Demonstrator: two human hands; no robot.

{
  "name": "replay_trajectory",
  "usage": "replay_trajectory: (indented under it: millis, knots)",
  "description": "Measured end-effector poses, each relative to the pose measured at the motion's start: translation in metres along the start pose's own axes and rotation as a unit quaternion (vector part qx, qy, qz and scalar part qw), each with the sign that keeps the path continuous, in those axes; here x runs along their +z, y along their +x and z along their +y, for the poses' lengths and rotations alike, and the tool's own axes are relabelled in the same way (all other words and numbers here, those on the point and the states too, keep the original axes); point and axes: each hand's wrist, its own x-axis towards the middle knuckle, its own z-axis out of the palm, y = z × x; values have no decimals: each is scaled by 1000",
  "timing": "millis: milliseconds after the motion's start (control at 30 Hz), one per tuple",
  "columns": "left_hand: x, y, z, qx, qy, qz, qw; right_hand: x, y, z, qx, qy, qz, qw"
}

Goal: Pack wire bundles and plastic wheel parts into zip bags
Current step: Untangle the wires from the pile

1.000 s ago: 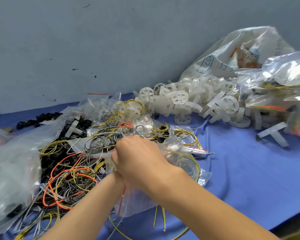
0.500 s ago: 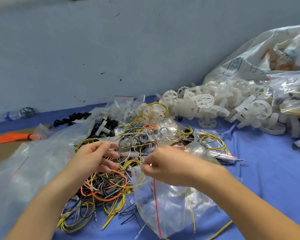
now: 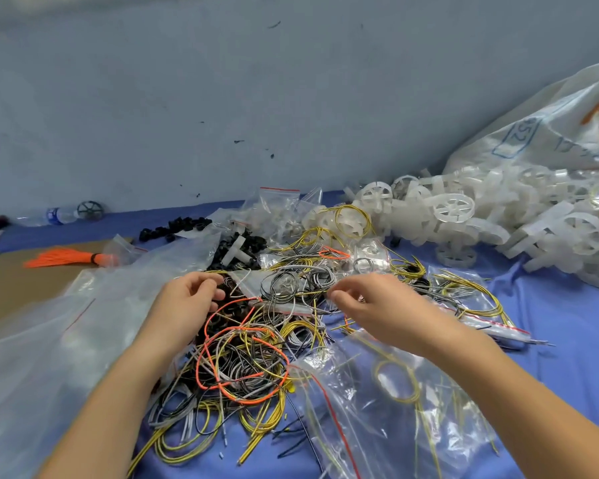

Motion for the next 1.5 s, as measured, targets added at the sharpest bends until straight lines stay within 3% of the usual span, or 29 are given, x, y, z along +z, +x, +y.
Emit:
replay_trajectory:
  millis: [200, 367, 500, 667, 933, 1033, 1200, 1500]
  knots:
    - [-11, 4, -18, -23, 105, 6, 994, 14, 9, -1, -6, -69, -5, 998]
    - [-11, 3, -18, -15, 126, -16, 992, 23, 16, -3, -21, -68, -10, 997]
    - [-16, 1, -9, -4, 176, -87, 981, 32, 15, -10, -63, -66, -23, 996]
    - [-15, -11, 5, 43, 289, -186, 938, 47, 8, -30, -118, -25, -25, 992]
    - [-2, -26, 8, 116, 328, -158, 924, 73, -2, -38, -125, -24, -58, 990]
    - [14, -27, 10, 172, 336, -113, 919, 72, 3, -35, -112, -6, -53, 992]
    - [47, -14, 11, 230, 274, -79, 930, 67, 9, -26, -102, 11, -44, 994]
    - [85, -3, 7, 279, 422, -147, 850, 35, 18, -3, -70, 16, 54, 996]
